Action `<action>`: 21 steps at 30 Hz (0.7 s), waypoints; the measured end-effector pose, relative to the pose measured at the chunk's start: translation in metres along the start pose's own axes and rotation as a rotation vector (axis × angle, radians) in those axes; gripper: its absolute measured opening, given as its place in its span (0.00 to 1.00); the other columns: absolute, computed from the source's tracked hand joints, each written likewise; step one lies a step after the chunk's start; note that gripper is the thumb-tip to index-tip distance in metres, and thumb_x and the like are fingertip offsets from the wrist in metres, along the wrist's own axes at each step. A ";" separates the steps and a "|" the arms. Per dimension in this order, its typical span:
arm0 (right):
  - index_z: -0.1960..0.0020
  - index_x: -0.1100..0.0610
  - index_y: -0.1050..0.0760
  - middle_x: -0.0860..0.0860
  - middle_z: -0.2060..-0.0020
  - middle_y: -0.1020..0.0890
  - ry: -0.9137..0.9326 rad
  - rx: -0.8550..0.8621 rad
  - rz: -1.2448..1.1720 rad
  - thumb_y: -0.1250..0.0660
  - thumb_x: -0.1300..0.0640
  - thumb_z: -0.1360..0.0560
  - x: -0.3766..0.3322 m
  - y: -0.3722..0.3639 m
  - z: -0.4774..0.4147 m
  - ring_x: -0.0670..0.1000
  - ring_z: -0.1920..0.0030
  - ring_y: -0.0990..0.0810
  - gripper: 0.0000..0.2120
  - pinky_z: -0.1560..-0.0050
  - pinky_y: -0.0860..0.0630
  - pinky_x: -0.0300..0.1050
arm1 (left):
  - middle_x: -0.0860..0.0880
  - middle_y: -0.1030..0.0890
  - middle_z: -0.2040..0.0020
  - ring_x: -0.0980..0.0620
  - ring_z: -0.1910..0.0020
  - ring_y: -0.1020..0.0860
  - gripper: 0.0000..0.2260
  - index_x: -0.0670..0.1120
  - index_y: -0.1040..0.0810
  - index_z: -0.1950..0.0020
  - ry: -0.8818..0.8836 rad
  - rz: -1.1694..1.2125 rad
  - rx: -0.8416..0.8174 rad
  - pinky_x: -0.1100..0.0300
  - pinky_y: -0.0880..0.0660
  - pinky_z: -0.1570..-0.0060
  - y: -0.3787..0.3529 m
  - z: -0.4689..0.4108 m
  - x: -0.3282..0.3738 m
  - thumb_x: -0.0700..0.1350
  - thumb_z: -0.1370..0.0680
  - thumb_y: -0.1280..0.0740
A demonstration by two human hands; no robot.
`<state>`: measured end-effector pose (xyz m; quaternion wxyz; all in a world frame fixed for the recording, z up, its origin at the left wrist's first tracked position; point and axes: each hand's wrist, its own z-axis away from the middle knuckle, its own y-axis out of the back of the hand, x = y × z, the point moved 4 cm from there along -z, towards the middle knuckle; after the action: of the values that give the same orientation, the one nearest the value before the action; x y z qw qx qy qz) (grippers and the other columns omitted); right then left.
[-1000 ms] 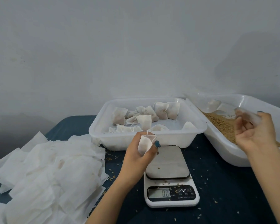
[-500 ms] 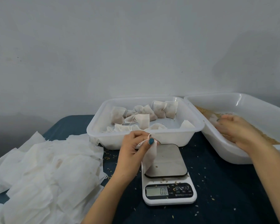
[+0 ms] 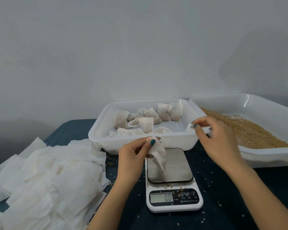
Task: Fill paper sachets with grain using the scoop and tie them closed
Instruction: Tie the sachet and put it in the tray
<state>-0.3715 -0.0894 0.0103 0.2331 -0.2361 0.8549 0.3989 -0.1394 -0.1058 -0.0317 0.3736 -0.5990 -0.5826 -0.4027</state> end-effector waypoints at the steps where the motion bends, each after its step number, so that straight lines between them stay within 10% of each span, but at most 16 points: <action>1: 0.49 0.45 0.22 0.36 0.56 0.20 -0.003 -0.041 -0.019 0.34 0.50 0.23 -0.002 -0.009 0.005 0.45 0.52 0.22 0.03 0.53 0.24 0.48 | 0.54 0.13 0.53 0.60 0.55 0.17 0.07 0.53 0.14 0.52 0.013 0.029 -0.015 0.66 0.21 0.60 -0.003 0.000 -0.001 0.45 0.23 0.32; 9: 0.61 0.44 0.29 0.43 0.68 0.23 -0.103 -0.138 -0.016 0.32 0.46 0.24 0.019 -0.052 0.039 0.42 0.67 0.26 0.09 0.69 0.35 0.39 | 0.53 0.15 0.56 0.55 0.57 0.18 0.08 0.52 0.16 0.50 0.038 -0.194 -0.118 0.62 0.22 0.56 -0.008 0.002 -0.023 0.41 0.19 0.34; 21: 0.62 0.46 0.31 0.45 0.76 0.29 -0.093 -0.098 0.049 0.35 0.45 0.24 0.032 -0.050 0.051 0.45 0.73 0.28 0.10 0.73 0.38 0.40 | 0.65 0.18 0.51 0.65 0.51 0.22 0.15 0.60 0.22 0.52 0.052 -0.391 0.044 0.62 0.27 0.54 0.006 0.009 -0.020 0.65 0.29 0.42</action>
<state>-0.3564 -0.0848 -0.0669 0.2509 -0.2075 0.8280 0.4566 -0.1325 -0.1059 -0.0532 0.3162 -0.4557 -0.6865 -0.4702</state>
